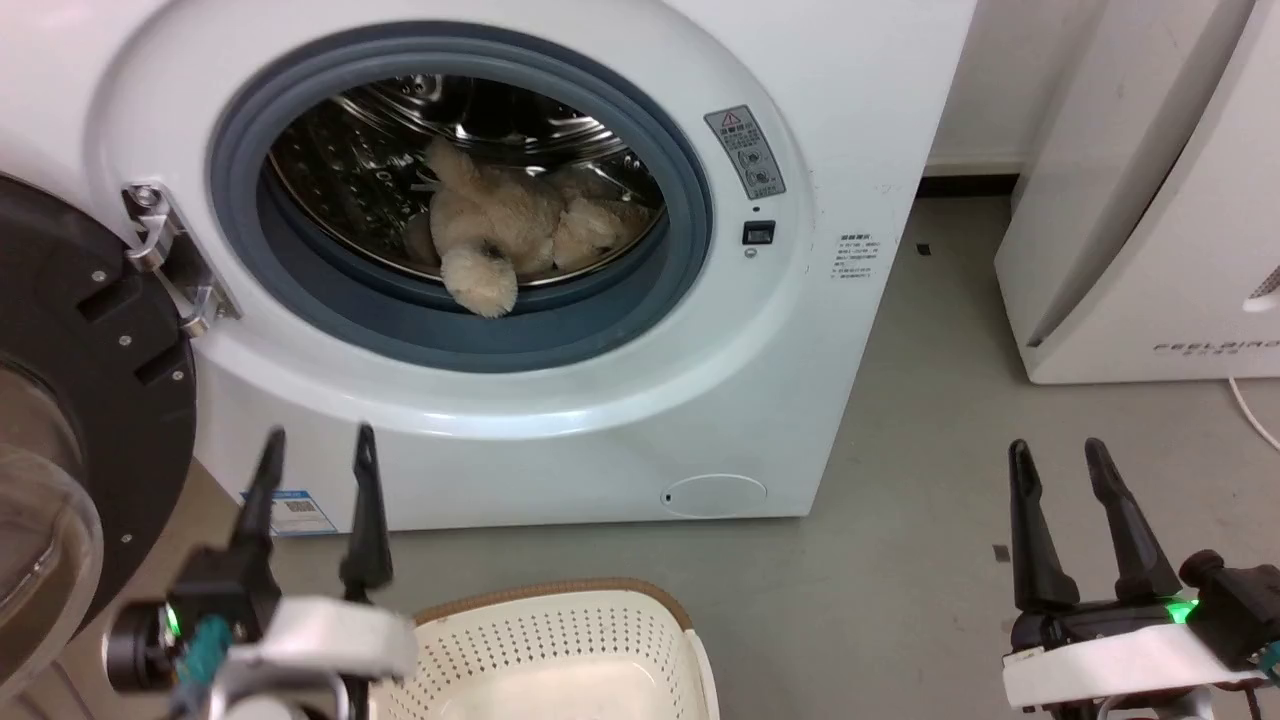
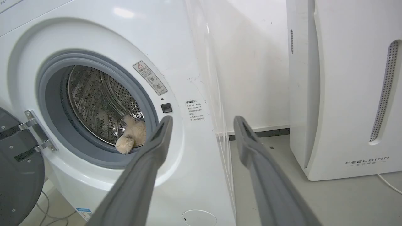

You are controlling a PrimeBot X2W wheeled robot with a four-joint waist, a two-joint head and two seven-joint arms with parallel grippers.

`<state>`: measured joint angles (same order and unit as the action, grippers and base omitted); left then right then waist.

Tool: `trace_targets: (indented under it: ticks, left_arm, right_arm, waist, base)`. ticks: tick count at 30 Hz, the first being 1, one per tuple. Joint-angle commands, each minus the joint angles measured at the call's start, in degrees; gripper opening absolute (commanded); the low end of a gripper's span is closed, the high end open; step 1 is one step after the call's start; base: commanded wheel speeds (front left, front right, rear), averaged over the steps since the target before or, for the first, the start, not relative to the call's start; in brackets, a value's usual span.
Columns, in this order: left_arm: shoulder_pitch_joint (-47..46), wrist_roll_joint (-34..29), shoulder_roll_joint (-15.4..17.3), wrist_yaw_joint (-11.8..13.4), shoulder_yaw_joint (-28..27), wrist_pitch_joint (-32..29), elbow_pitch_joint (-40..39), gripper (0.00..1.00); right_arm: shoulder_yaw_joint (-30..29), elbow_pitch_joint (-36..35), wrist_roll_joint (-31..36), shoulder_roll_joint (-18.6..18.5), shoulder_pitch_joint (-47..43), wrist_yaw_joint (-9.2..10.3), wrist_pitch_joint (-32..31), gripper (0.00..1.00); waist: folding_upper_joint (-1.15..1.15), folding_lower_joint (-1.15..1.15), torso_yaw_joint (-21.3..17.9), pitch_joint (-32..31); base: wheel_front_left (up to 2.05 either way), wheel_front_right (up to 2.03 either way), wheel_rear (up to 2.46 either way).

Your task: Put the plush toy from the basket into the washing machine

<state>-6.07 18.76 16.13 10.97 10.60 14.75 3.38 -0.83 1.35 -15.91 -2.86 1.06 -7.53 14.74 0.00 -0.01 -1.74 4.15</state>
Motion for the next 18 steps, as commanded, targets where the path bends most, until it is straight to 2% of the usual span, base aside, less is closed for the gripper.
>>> trace_targets:
  ticks: [1, 5, 14, 15, 18]
  left_arm:
    - [2.5, -1.1, -1.0, 0.0, -0.5, 0.2, -1.2, 1.00]
    - [6.9, -2.0, -2.9, -1.2, -1.8, 0.2, -1.9, 1.00]
    - [9.2, -4.2, -5.1, -4.1, -3.5, 0.2, 0.0, 1.00]
    - [8.7, -4.0, -5.1, -4.1, -3.2, 0.0, 0.0, 0.00]
    - [8.6, -4.2, -5.1, -4.1, -3.3, -0.3, -0.1, 0.00]
  right_arm:
    - [0.2, 0.2, 0.5, 0.0, -1.0, 0.04, 0.3, 1.00]
    - [1.0, 0.4, 0.6, 0.0, -1.5, 0.04, 0.3, 1.00]
    - [1.6, 1.2, 1.5, 0.0, -2.7, 0.04, 0.3, 1.00]
    - [1.5, 1.0, 1.1, 0.0, -2.0, 0.00, 0.0, 0.00]
    - [1.5, 1.0, 1.2, 0.0, -2.0, 0.00, -0.2, 0.00]
  waist:
    - [0.00, 0.01, 0.2, -0.6]
    - [0.00, 0.01, 0.4, -1.0]
    - [0.00, 0.01, 0.4, -1.2]
    - [0.00, 0.01, 0.4, -1.2]
    - [0.00, 0.01, 0.4, -1.2]
  base:
    - [0.00, 0.00, 0.00]
    - [0.00, 0.00, 0.00]
    - [0.00, 0.00, 0.00]
    - [0.00, 0.00, 0.00]
    - [0.00, 0.00, 0.00]
